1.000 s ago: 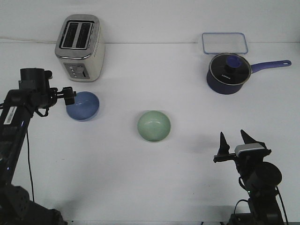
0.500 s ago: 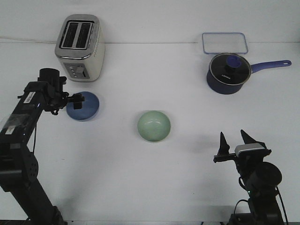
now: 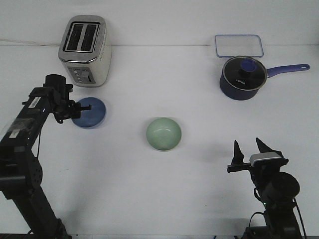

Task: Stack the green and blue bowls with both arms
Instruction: 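Lift the blue bowl with the left gripper and carry it over the green bowl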

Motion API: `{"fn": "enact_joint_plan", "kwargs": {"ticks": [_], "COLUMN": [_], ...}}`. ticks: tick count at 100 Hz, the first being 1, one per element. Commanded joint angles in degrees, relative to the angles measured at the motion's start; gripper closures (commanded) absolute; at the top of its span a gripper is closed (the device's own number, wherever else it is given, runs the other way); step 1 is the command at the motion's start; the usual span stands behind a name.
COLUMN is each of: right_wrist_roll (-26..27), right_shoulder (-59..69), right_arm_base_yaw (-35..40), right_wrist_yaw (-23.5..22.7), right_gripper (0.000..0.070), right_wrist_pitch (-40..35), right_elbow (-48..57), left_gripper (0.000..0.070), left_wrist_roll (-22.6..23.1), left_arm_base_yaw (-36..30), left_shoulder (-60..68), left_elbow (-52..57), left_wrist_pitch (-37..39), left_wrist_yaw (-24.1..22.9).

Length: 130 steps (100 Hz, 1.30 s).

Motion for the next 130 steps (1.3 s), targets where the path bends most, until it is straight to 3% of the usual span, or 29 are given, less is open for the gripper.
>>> {"fn": "enact_joint_plan", "kwargs": {"ticks": [1, 11, 35, 50, 79, 105, 130], "right_wrist_roll": [0.5, 0.5, 0.5, 0.5, 0.5, 0.5, 0.5], "right_shoulder": [0.2, 0.2, 0.2, 0.2, 0.2, 0.2, 0.2], "right_arm_base_yaw": [0.0, 0.0, 0.0, 0.0, 0.0, 0.0, 0.0], "right_wrist_yaw": [0.2, 0.2, 0.2, 0.3, 0.3, 0.2, 0.2], "right_gripper": [0.0209, 0.0208, 0.0209, 0.0208, 0.0209, 0.0209, 0.0208], "right_wrist_pitch": [0.6, 0.6, 0.6, 0.6, 0.6, 0.6, 0.6], "right_elbow": [0.3, 0.3, 0.3, 0.3, 0.3, 0.3, 0.3], "left_gripper": [0.0692, 0.0692, 0.0692, 0.0691, 0.0691, 0.0691, 0.069], "left_wrist_roll": [0.3, -0.1, -1.4, -2.7, -3.0, -3.6, -6.5], "left_arm_base_yaw": [0.2, 0.2, 0.2, -1.3, -11.2, -21.5, -26.6], "left_shoulder": [1.4, 1.0, -5.2, -11.0, -14.2, -13.4, -12.4], "left_elbow": [1.1, 1.5, 1.9, 1.9, 1.9, 1.9, 1.9], "left_wrist_pitch": [-0.1, -1.0, -2.2, -3.9, -5.9, -2.0, 0.3], "left_wrist_yaw": [0.3, 1.6, 13.5, 18.1, 18.4, 18.4, 18.1]}}
